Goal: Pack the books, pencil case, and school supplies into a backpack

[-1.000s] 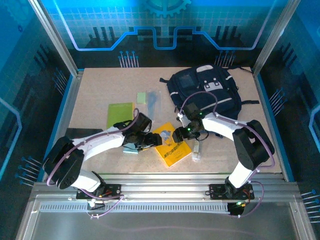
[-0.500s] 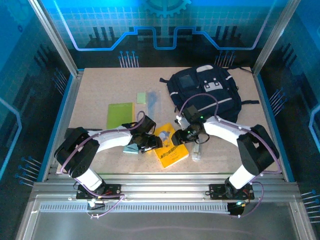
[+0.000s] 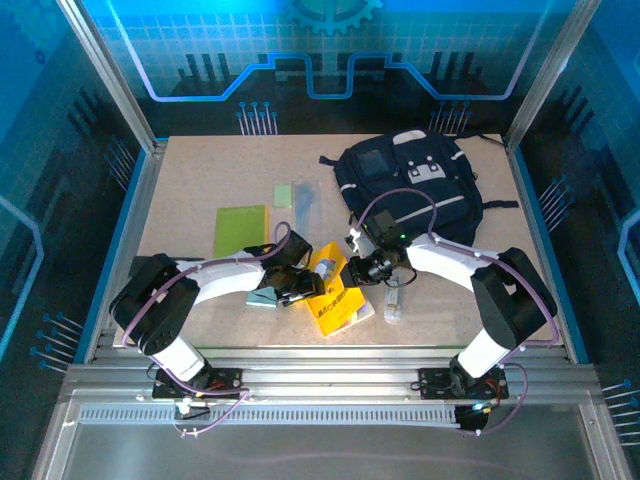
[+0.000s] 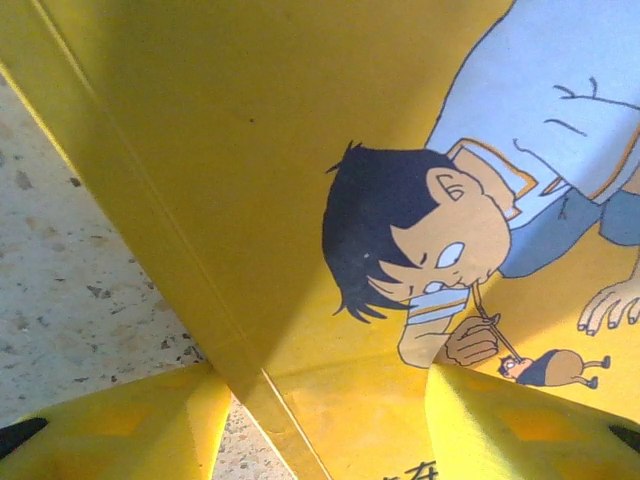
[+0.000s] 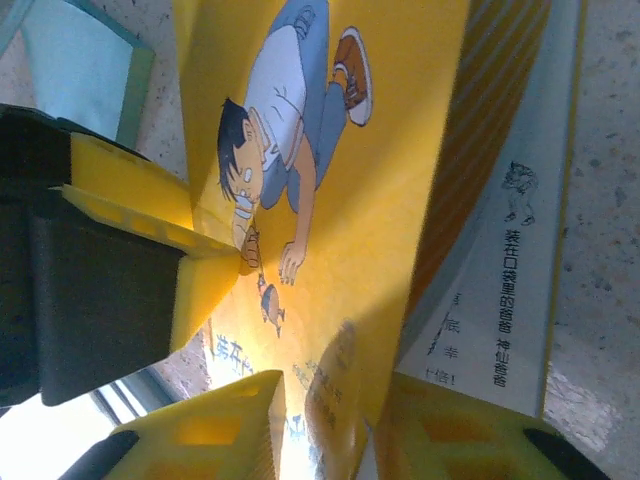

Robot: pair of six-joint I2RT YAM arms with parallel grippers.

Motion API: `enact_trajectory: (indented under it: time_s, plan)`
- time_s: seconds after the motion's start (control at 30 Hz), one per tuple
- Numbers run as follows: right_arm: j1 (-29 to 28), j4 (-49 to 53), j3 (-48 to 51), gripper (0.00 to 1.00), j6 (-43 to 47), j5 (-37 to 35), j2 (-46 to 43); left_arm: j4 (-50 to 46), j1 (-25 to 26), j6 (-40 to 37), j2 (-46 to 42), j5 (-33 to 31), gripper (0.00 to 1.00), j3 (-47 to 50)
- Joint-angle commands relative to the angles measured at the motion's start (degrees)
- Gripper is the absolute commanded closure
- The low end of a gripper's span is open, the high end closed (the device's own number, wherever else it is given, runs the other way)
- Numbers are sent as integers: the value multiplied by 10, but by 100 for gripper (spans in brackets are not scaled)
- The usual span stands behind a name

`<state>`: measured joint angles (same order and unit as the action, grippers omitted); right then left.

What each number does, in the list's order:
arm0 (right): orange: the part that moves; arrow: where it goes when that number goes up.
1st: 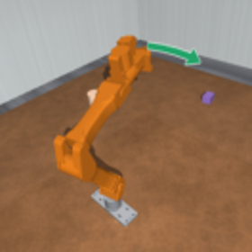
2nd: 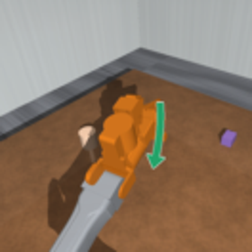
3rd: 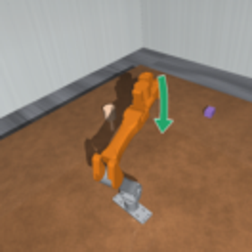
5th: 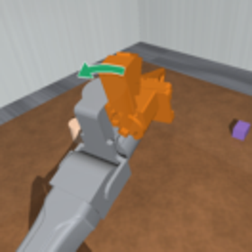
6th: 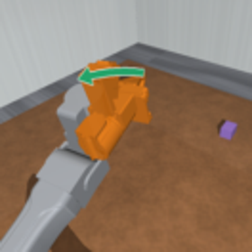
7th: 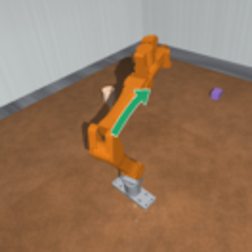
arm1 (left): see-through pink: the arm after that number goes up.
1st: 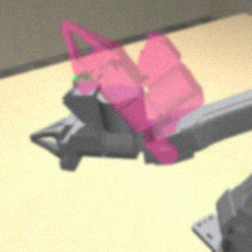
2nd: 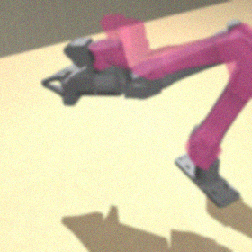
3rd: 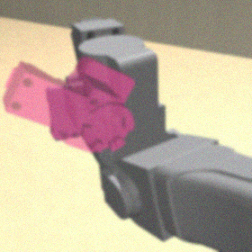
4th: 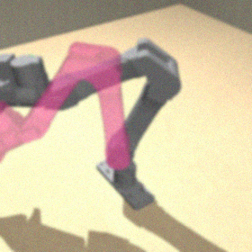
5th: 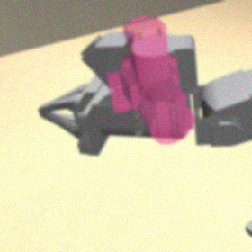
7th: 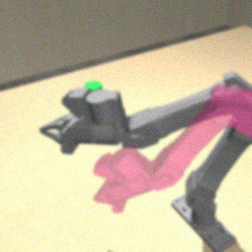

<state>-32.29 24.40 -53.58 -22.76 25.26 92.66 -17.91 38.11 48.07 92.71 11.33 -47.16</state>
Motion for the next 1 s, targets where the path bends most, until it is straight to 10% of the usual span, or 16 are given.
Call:
enact_trajectory:
  time_s: [0.0,0.5,0.97]
  plan:
    - [-4,10,-6,76,-9,30,5,11,-3,-13,9,-21,42,-17]
    - [70,49,-120,100,-44,58,-10,139,-94,-11,-78,-31,15,-13]
    - [166,-31,-91,100,-110,124,-54,415,-95,66,-14,-1,8,81]
